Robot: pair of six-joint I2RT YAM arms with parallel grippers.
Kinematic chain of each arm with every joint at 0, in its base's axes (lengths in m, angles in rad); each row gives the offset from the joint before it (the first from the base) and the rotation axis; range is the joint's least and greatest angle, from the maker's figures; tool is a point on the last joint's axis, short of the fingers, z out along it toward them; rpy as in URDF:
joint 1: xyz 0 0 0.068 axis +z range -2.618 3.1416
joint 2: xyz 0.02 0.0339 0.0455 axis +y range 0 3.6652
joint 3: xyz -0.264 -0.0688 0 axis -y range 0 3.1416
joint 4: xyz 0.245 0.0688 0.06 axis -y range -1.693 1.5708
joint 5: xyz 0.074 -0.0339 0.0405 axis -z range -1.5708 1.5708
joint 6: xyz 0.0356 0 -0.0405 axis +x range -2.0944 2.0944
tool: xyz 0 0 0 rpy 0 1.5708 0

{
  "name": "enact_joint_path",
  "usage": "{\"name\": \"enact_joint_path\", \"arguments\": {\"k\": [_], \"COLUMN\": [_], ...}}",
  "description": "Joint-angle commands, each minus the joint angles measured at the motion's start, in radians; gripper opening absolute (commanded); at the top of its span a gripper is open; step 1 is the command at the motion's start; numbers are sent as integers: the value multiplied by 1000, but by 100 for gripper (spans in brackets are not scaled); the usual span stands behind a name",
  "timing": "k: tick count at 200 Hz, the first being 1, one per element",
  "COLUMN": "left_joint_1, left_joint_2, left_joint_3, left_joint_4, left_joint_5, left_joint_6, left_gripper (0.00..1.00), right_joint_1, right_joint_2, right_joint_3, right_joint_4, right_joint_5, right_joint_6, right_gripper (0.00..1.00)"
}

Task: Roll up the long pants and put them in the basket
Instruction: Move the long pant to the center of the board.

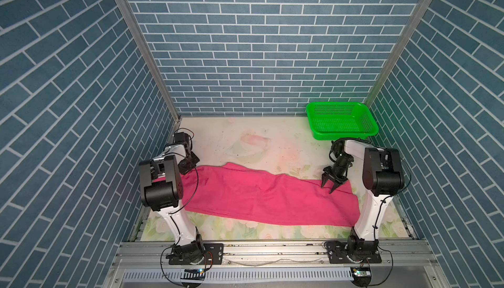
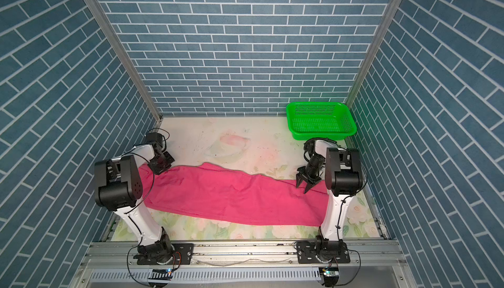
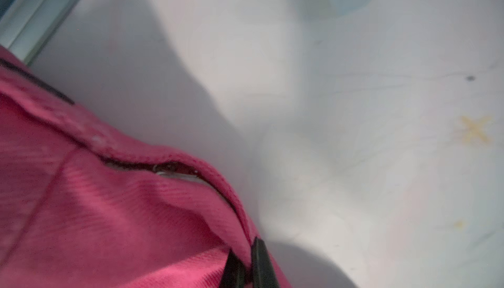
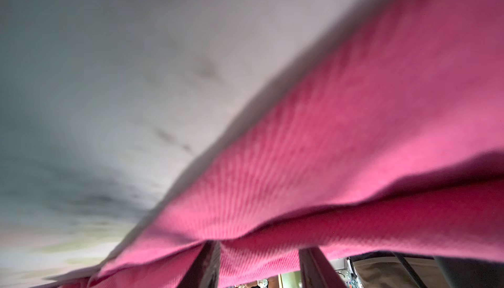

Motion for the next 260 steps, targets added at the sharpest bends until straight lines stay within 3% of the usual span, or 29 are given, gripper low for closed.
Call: {"name": "enact_joint_path", "arguments": {"k": [1, 43, 77, 159, 211, 234, 250, 260], "left_joint_1": [-33, -34, -18, -17, -19, -20, -20, -21], "left_joint_2": [115, 197, 233, 236, 247, 266, 257, 236], "left_joint_3": [50, 242, 318, 295, 337, 400, 411, 409], "left_joint_4": [36, -19, -32, 109, 260, 236, 229, 227], "left_joint_5": [112, 88, 99, 225, 327, 331, 352, 376], "left_joint_6": [-44, -41, -53, -113, -191, -190, -194, -195], "left_gripper": [0, 0, 0, 0, 0, 0, 4, 16], "right_joint_1": [-19, -78, -160, -231, -232, -237, -237, -235], "right_joint_2": [67, 81, 112, 292, 338, 379, 365, 337], "right_joint_3": [44, 117, 207, 492, 657, 773, 774, 750], "right_joint_4": [160, 145, 116, 98, 123, 58, 68, 88], "right_joint_5": [109, 152, 202, 229, 183, 172, 127, 89], "right_joint_6": [11, 4, -34, -99, -139, -161, -170, -176], "right_gripper": [47, 47, 47, 47, 47, 47, 49, 51]}}
